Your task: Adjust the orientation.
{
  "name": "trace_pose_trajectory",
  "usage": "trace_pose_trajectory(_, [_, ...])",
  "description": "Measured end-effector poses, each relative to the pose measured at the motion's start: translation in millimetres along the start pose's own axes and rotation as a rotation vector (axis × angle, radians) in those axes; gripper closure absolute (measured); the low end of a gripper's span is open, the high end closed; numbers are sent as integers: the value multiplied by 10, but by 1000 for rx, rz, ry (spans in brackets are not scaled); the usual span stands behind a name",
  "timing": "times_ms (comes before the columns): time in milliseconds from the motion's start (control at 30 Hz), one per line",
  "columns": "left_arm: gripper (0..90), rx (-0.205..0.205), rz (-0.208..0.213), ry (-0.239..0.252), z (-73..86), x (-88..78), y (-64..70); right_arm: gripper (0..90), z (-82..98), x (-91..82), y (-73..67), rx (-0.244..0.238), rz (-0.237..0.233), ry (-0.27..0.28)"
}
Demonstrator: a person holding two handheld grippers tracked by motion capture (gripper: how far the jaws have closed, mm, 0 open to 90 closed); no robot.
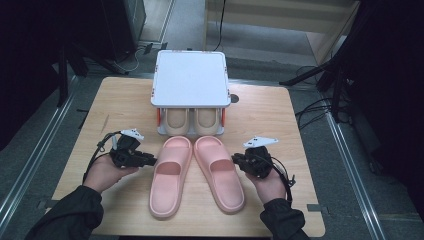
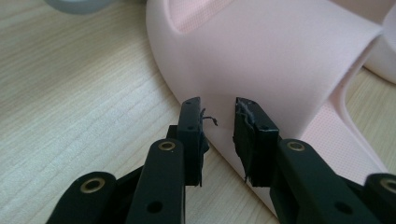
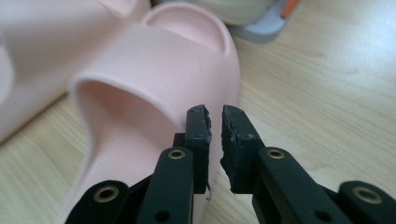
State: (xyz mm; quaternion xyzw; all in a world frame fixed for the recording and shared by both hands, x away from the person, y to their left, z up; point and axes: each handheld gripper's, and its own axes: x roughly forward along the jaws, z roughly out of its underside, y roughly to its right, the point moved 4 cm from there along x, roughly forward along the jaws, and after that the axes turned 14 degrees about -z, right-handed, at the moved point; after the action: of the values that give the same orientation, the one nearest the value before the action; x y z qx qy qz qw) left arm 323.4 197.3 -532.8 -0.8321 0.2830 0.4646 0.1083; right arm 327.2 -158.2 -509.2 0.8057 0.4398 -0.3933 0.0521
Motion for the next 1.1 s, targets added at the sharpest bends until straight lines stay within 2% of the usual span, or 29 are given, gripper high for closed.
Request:
trace_pose_trajectory(100, [712, 4, -7, -12, 4, 17, -7, 810, 29, 40, 84, 7, 28, -26])
trace_pose_trajectory(200, [708, 1, 0, -19, 13, 23, -13, 806, 42, 77, 117, 16, 34, -45])
trace_pose_trajectory(300, [706, -2, -1, -24, 16, 27, -18, 806, 77, 149, 146, 15, 69, -83])
trace_pose_trajectory(400, [703, -10, 0, -23, 22, 30, -17, 813, 101, 221, 140, 40, 60, -100])
trace_pose_trajectory(733, [704, -2, 12, -23, 24, 21, 11, 813, 89, 282, 9, 13, 33, -107])
trace_pose_trajectory(1000, [696, 6, 29, -28, 25, 17, 41, 813, 91, 304, -58, 37, 2, -91])
trace_pose_trajectory(1100, [695, 7, 34, -29, 26, 18, 48, 814, 104, 308, -80, 60, -16, -84])
